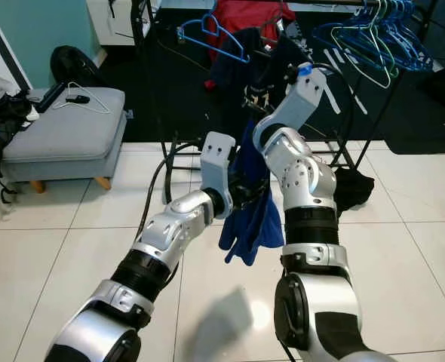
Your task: Hang hanger
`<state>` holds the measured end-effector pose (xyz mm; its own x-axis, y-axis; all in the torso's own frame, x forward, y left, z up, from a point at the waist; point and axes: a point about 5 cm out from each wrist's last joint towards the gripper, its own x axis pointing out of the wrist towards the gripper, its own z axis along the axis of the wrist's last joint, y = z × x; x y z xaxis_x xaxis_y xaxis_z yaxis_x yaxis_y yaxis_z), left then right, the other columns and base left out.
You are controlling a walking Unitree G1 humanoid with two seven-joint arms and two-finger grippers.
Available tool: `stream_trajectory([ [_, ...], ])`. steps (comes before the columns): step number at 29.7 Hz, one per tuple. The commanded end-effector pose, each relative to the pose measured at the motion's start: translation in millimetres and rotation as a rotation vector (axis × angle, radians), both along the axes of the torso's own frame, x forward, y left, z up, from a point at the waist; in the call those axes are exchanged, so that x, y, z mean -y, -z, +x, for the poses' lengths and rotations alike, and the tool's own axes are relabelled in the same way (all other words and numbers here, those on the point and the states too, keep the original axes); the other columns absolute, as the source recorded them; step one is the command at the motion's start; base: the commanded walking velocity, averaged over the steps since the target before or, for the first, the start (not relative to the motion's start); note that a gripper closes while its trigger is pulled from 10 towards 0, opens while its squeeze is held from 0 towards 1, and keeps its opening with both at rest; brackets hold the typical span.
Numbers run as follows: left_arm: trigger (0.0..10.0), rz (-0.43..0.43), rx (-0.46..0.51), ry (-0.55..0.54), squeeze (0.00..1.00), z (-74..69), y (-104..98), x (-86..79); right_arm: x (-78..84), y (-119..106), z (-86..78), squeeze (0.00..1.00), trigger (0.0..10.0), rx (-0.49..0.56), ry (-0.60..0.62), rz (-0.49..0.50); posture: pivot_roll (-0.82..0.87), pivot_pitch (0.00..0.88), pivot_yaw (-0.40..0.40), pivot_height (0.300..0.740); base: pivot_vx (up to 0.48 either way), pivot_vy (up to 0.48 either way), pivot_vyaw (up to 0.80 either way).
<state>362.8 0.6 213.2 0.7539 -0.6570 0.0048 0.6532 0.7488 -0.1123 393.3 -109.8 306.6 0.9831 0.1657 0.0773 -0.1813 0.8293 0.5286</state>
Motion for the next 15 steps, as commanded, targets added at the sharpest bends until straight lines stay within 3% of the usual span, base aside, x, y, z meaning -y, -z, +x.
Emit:
stream_trajectory([
  [1, 10.0, -0.017, -0.035, 0.033, 0.0, -5.9, 7.0, 9.0, 1.3, -1.7, 0.3, 0.0, 0.0, 0.012, 0.01, 0.003, -0.1, 0.188, -0.034, 0.74, 0.0, 0.0, 0.0],
  [9, 10.0, -0.015, -0.033, 0.064, 0.0, -13.1, 2.5, 16.7, 0.7, -2.5, 1.2, 0.0, 0.0, 0.012, 0.012, 0.004, -0.1, 0.193, -0.037, 0.74, 0.0, 0.0, 0.0],
  [13, 10.0, 0.025, -0.027, -0.037, 0.0, -6.3, 4.2, 18.4, -1.6, -3.1, 1.3, 0.0, 0.0, 0.011, 0.007, 0.007, -0.1, 0.194, -0.038, 0.74, 0.0, 0.0, 0.0],
  [15, 10.0, 0.025, -0.027, -0.037, 0.0, -6.3, 4.2, 18.4, -1.6, -3.1, 1.3, 0.0, 0.0, 0.011, 0.007, 0.007, -0.1, 0.194, -0.038, 0.74, 0.0, 0.0, 0.0],
])
